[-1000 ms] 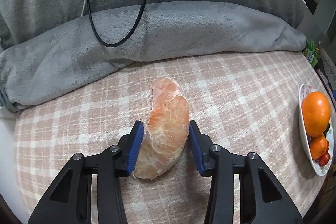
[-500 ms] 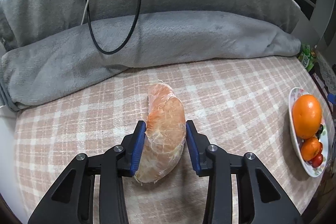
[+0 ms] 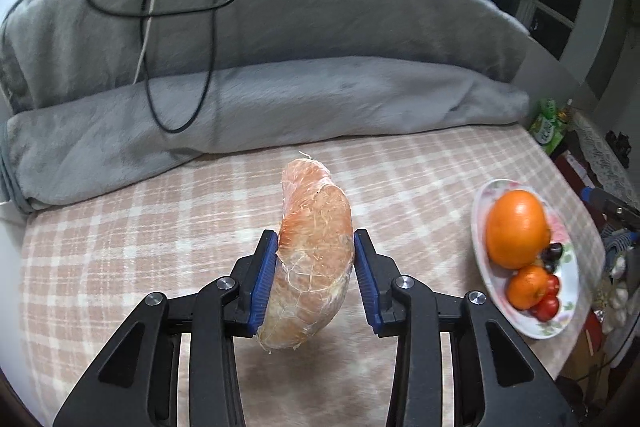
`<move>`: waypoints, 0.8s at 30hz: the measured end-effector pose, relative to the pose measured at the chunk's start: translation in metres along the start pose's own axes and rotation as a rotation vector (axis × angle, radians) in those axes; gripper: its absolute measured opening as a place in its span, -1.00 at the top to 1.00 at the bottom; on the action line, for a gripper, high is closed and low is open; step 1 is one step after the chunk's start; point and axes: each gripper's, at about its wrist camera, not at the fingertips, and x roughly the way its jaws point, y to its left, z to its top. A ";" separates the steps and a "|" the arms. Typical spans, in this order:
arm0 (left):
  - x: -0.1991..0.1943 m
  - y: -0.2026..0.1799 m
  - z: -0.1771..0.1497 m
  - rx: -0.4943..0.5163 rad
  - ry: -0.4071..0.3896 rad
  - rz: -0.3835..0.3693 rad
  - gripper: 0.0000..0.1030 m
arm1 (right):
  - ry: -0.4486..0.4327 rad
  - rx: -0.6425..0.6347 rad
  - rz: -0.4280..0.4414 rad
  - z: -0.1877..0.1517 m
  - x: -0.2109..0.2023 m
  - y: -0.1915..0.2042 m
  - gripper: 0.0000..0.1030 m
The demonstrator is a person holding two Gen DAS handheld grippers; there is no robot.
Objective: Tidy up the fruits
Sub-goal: 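Lift the bread roll with the left gripper and carry it over the plate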
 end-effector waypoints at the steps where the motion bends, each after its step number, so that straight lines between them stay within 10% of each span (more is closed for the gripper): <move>1: 0.001 0.000 0.003 0.003 -0.003 -0.005 0.29 | -0.002 0.000 0.000 0.000 -0.002 -0.001 -0.85; 24: -0.022 -0.114 0.012 0.159 -0.072 -0.173 0.29 | -0.048 0.032 -0.015 -0.015 -0.039 -0.031 -0.85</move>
